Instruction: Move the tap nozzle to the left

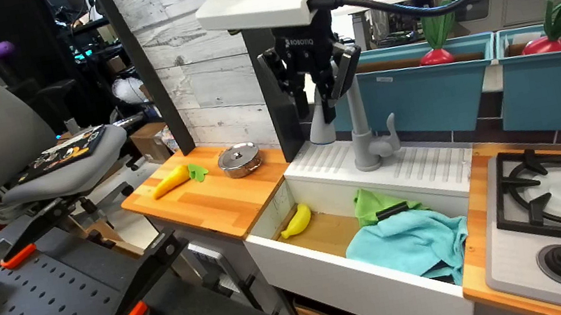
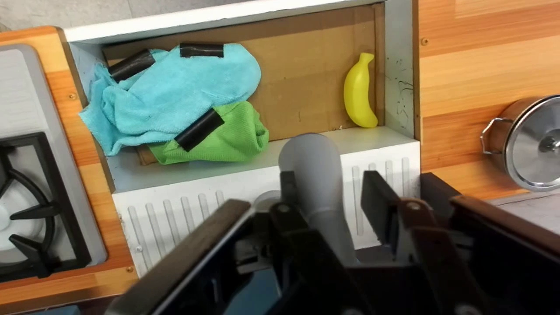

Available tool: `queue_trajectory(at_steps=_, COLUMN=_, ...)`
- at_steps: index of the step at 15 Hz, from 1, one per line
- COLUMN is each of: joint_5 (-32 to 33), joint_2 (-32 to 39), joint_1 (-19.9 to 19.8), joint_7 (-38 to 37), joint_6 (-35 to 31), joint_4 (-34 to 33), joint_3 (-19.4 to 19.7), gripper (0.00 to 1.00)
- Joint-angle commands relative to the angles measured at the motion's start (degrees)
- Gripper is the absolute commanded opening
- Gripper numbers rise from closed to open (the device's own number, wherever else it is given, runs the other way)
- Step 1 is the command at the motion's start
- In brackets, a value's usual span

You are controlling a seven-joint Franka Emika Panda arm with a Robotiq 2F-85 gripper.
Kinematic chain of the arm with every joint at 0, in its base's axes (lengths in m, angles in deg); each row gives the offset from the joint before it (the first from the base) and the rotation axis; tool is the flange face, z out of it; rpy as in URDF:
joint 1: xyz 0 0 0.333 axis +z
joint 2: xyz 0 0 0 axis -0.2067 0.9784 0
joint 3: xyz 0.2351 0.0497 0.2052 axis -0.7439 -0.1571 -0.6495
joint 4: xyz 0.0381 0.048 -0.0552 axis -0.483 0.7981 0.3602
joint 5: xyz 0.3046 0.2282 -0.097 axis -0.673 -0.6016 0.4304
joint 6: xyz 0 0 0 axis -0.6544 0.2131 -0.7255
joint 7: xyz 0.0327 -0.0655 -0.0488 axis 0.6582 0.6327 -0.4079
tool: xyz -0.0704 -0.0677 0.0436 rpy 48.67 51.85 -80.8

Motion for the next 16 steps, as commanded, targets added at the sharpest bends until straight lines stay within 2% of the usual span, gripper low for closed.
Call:
queue_trajectory(at_steps=1, joint_5=-0.23, joint_2=-0.31, joint_1=-1.04, joint_7=0.34, joint_6=-2.09, joint_4=0.95, joint_3=-1.59, gripper=0.13)
queue_trajectory(at_steps=2, joint_5=-0.3, joint_2=-0.39, joint_1=-1.11, joint_7=0.27, joint_6=-2.19, joint_4=1.21, joint_3=-1.67, gripper=0.05)
queue_trajectory(at_steps=8, joint_5=-2.97, joint_2=0.42, joint_1=-1.3, joint_7=-1.3, joint_6=-1.43, joint_4=0.62, joint_3=-3.67, gripper=0.07)
queue_trajectory(at_steps=16, joint_5=-11.29, joint_2=1.37, joint_1=-0.76, joint_7=-9.79, joint_6=-2.16, joint_4=-1.85, joint_3=-6.7, gripper=0.07)
